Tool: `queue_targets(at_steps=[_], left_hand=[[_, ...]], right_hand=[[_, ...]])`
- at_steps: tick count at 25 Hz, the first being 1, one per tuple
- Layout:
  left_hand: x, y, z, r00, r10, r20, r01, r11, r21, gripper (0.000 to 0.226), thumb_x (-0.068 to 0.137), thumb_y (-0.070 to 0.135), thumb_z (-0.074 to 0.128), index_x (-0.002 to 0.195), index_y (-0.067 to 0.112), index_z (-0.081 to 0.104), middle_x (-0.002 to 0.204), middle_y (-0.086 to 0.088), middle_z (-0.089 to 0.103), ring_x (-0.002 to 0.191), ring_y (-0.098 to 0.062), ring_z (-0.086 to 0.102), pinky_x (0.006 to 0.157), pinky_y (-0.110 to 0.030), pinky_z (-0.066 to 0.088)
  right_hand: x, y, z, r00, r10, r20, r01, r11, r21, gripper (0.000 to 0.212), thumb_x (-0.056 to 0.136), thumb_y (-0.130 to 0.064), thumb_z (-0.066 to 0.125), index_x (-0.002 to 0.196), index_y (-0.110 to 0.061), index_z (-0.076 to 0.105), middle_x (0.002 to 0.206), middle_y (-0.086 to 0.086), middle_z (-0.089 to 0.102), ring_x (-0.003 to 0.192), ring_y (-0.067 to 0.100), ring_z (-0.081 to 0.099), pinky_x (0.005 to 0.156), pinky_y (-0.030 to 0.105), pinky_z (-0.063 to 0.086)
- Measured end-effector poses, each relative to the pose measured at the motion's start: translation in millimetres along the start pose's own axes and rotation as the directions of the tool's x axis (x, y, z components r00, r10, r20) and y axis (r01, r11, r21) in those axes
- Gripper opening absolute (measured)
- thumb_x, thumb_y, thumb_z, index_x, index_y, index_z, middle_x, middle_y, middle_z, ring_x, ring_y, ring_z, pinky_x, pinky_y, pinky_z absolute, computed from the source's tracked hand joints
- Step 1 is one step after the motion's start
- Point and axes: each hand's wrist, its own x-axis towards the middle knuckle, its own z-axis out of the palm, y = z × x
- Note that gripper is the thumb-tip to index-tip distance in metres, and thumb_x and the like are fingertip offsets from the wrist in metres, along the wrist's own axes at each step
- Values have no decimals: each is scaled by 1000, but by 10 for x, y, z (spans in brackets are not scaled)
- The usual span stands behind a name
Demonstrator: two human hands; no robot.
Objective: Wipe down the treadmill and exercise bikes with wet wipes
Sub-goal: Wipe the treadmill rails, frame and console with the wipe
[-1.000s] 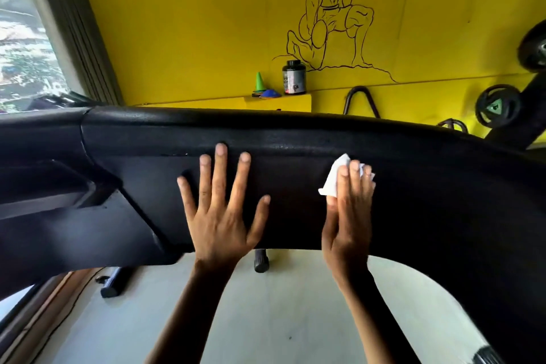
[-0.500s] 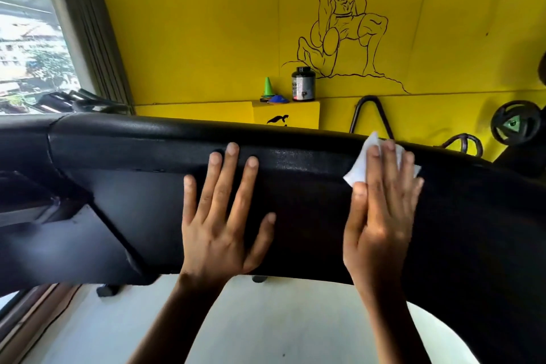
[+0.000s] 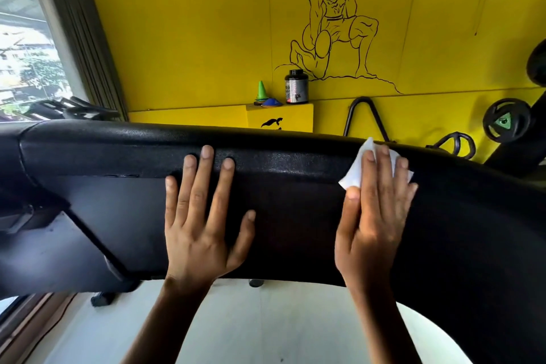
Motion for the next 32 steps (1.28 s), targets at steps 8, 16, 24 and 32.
queue_targets(at_steps=[8, 16, 24, 32], left_hand=[[-1, -52, -22, 999, 19, 42, -19, 1000, -17, 60, 93, 41, 41, 145, 14, 27, 160, -9, 14, 148, -22, 11, 119, -41, 11], [-73, -458, -313, 994, -78, 74, 78, 997, 7, 62, 90, 39, 44, 143, 11, 32, 150, -15, 26, 148, -19, 9, 119, -40, 13], [-194, -1006, -768, 970, -223, 100, 183, 934, 306, 65, 88, 39, 45, 142, 5, 36, 151, -16, 29, 148, -17, 5, 119, -34, 0], [-295, -1227, -1052, 977, -194, 85, 125, 854, 505, 66, 90, 42, 42, 144, 4, 35, 151, -10, 28, 148, -15, 3, 119, -37, 3]], right_hand=[[82, -530, 132, 936, -313, 163, 296, 948, 119, 42, 99, -17, 46, 140, -12, 41, 149, 8, 36, 144, 27, 25, 118, 44, 14], [35, -965, 309, 939, -300, 169, 283, 952, 117, 42, 99, -12, 47, 140, -5, 42, 149, 13, 36, 143, 32, 25, 119, 44, 13], [17, -1922, 695, 840, -489, 235, 452, 870, 196, 51, 91, -11, 48, 141, -6, 43, 149, 11, 39, 141, 31, 28, 119, 43, 13], [-43, -1757, 623, 806, -540, 243, 498, 840, 216, 49, 91, -6, 54, 140, -10, 47, 149, 9, 39, 141, 30, 29, 117, 47, 15]])
